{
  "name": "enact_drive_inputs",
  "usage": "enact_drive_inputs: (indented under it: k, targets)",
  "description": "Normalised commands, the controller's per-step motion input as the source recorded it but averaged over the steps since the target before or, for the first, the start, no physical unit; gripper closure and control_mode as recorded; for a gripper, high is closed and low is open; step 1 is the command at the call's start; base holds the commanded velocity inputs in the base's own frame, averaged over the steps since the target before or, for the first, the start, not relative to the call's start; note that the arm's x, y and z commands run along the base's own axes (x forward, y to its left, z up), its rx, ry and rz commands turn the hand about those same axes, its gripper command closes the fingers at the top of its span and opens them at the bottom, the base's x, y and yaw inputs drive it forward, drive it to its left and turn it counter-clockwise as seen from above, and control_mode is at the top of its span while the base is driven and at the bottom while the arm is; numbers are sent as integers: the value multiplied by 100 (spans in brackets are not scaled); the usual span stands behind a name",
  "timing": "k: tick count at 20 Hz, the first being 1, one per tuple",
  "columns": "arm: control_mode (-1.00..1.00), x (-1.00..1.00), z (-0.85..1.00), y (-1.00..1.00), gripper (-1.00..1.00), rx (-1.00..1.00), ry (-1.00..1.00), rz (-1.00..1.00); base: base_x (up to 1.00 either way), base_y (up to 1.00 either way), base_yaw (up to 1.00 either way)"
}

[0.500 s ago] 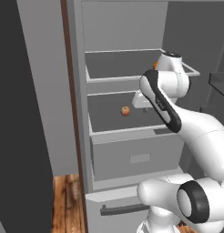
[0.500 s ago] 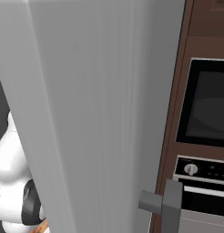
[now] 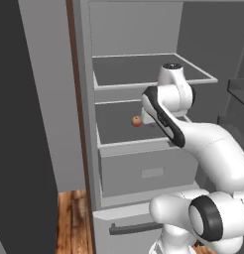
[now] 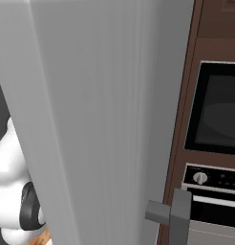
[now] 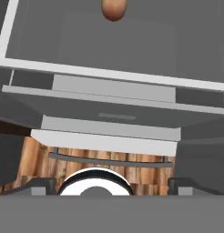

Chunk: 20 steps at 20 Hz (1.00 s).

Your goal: Pick the tangerine and peach from the fridge and place them inside the tupperware on the counter.

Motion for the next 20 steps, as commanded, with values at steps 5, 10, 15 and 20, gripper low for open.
enact_drive_inputs:
  k: [5,10,15,20]
  targets:
    - [-100,38,-30,0,-100,-17,-4,0,0,0,0]
    - [-100,27,-45,0,-100,0,-28,0,0,0,0]
    - [-100,34,-33,-1,-100,5,-24,0,0,0,0]
    - [-100,48,-1,-1,-100,16,7,0,0,0,0]
